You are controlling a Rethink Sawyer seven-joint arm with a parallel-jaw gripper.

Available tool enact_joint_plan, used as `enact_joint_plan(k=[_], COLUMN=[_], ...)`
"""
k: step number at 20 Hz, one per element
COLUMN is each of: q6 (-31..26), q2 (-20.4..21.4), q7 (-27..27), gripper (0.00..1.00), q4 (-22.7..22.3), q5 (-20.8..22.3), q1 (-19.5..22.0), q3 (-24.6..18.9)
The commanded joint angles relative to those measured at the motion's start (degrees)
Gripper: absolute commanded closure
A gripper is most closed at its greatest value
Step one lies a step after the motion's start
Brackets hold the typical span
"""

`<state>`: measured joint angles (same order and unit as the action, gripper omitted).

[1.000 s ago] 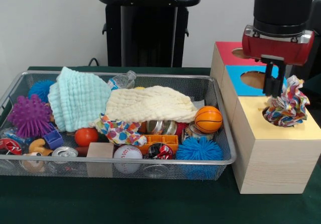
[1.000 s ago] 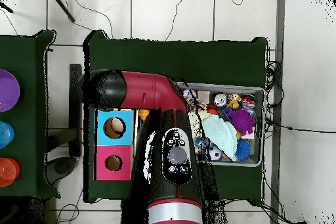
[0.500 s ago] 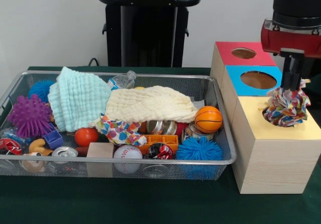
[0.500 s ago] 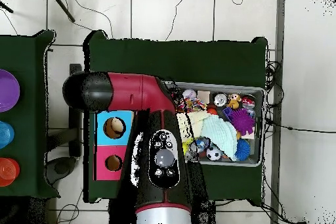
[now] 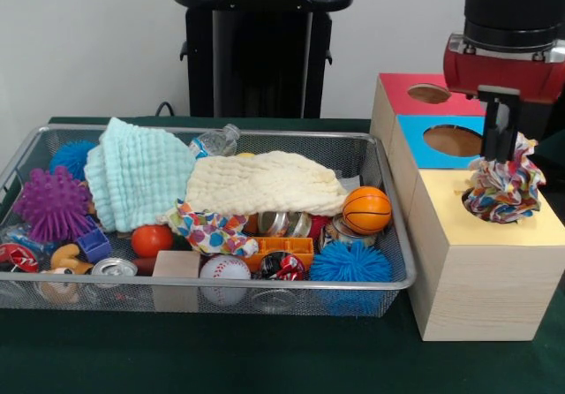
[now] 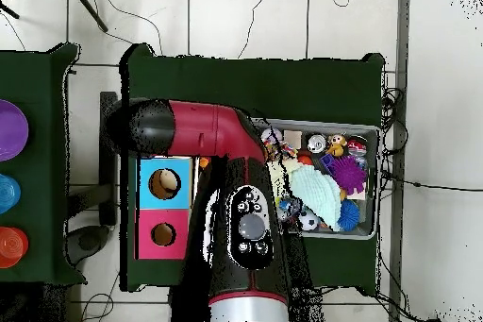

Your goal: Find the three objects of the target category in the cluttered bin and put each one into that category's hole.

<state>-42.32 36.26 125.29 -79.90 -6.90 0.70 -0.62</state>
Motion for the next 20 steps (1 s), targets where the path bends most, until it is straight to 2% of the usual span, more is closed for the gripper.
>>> enact_joint_plan(k=[1, 8, 14, 20], q6=[-3.48, -1.98, -5.07, -8.27], q2=[-3.09, -3.57, -1.82, 1.31], q7=[0.19, 0.97, 3.59, 3.9], gripper=[1.0, 1.0, 1.0, 1.0], q4=[-1.75, -2.39, -2.01, -3.39], q5=[-0.16, 0.38, -1.12, -3.26], q1=[2.61, 2.11, 0.55, 0.73], q3=[-5.32, -4.97, -4.72, -5.44])
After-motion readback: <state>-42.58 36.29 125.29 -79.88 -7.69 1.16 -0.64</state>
